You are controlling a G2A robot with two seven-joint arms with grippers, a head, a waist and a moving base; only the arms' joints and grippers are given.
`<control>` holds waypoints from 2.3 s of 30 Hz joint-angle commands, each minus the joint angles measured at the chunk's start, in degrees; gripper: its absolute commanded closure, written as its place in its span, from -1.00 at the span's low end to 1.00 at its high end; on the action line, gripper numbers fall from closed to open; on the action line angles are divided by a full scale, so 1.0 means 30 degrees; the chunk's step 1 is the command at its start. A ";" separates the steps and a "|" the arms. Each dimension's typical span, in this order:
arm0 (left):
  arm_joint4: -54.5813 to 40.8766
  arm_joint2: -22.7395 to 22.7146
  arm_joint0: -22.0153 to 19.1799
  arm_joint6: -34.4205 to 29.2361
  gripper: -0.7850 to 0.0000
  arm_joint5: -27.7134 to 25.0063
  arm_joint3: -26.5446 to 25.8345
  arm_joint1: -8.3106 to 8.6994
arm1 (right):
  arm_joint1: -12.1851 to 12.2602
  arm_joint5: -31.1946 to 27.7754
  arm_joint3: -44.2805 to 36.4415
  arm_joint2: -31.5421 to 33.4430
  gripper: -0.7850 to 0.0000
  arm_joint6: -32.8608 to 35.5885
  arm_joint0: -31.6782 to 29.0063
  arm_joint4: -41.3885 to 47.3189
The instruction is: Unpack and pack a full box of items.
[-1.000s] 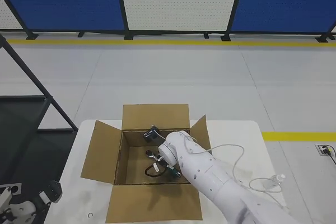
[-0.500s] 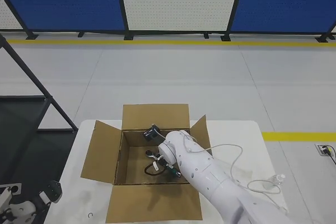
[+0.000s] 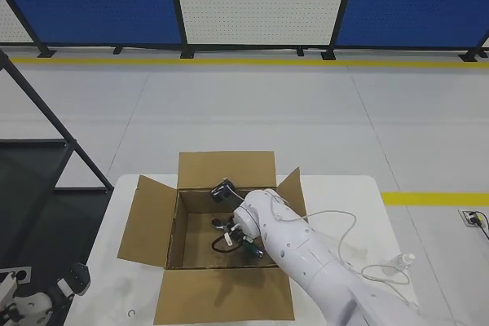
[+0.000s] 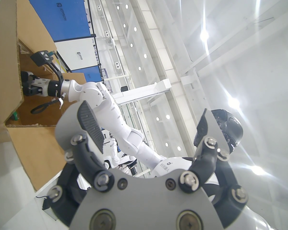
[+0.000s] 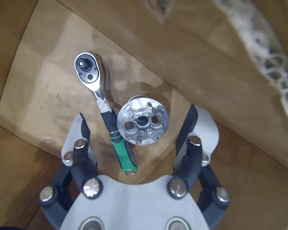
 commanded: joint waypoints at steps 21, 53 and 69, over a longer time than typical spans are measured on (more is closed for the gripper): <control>0.0000 0.0000 0.0000 0.0000 -1.00 0.0000 0.0000 0.0000 | 0.5069 -0.0112 -1.5014 0.5313 -1.00 0.1883 -0.6199 -0.5265; 0.0000 0.0000 0.0000 0.0000 -1.00 0.0000 0.0000 0.0000 | 0.8625 0.1026 -3.7499 2.0293 -1.00 -0.1300 -2.6450 -0.9824; 0.0000 0.0000 0.0000 0.0000 -1.00 0.0000 0.0000 0.0000 | 0.8693 0.2589 -3.7499 2.3158 -1.00 -0.0862 -2.9138 -0.9059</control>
